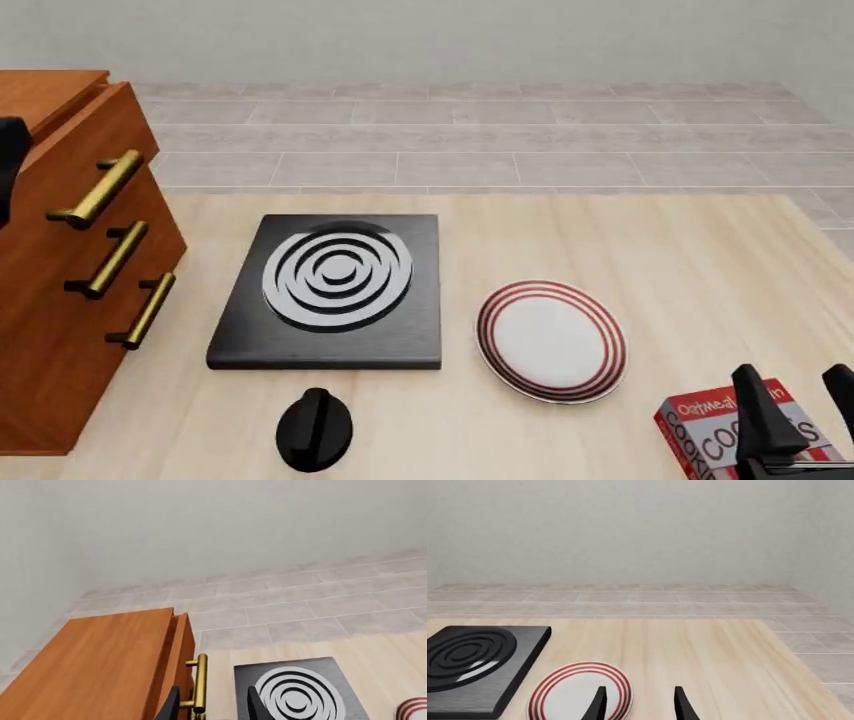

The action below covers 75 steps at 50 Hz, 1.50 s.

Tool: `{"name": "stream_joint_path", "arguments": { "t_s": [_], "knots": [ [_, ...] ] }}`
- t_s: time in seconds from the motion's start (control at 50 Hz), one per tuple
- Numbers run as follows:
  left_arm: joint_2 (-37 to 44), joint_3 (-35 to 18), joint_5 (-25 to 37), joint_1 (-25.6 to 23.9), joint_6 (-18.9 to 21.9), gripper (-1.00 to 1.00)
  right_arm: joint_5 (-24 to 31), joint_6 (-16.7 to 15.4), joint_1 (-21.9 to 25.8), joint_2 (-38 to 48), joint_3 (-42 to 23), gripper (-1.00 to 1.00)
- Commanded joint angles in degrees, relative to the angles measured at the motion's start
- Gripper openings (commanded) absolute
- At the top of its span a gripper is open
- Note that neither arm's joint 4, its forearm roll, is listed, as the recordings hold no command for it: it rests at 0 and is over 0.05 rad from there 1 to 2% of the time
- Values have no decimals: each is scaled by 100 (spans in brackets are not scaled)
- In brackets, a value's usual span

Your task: Pick the akita bowl in the top layer of the wooden cabinet and place it on the plate.

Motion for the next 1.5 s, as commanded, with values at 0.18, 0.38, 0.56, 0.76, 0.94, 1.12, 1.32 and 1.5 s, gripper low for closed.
{"name": "stream_joint_path", "arguments": {
  "t_s": [0.18,0.38,0.56,0.76,0.94,1.12,1.32,1.5],
  "knots": [
    [547,-427,452,131,129,100,-76,-21,27,79,3,100],
    [788,-653,772,260,113,100,-33,-26,39,24,-3,100],
    [953,-838,978,642,366,100,-25,20,30,4,-3,100],
    [1115,-1046,1205,682,236,100,-18,62,7,-18,-3,100],
    [1375,-1189,1387,808,297,100,-11,76,-30,-42,-11,100],
    [1527,-1176,1469,1038,486,100,-26,97,-30,-45,-9,100],
    [1673,-1089,1504,1092,404,100,-35,124,-55,-45,-15,100],
    [1759,-958,1500,1113,340,100,-34,139,-63,-46,-19,100]
  ]
}}
